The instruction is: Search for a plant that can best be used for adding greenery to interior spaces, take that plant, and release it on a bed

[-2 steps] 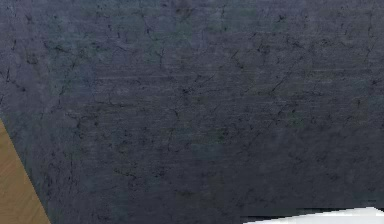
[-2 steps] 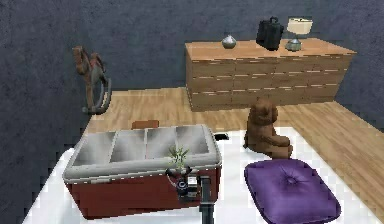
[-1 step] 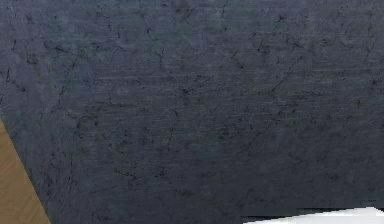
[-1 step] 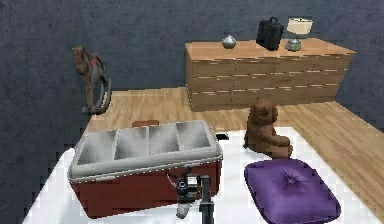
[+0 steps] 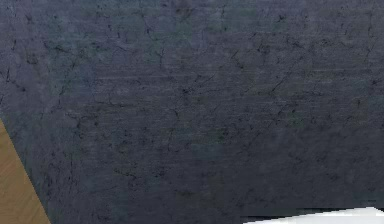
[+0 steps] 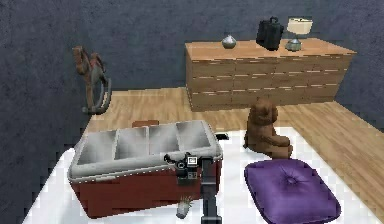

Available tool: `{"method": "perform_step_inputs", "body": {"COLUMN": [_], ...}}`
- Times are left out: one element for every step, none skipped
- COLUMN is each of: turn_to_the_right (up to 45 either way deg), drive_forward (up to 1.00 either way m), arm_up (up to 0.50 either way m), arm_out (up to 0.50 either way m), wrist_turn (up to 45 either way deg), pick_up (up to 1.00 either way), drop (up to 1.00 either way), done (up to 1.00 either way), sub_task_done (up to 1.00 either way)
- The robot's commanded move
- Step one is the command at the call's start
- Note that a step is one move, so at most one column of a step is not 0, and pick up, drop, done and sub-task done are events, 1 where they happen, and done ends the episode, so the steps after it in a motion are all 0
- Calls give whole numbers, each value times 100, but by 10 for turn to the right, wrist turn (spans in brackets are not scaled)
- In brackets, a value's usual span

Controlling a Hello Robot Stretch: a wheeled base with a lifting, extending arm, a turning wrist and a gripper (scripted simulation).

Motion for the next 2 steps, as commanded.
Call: {"method": "perform_step_inputs", "body": {"turn_to_the_right": [0,0], "drive_forward": [0,0], "arm_up": [0,0], "arm_out": [-8,0], "wrist_turn": [0,0], "pick_up": [0,0], "drop": [0,0], "done": [0,100], "sub_task_done": [0,0]}}
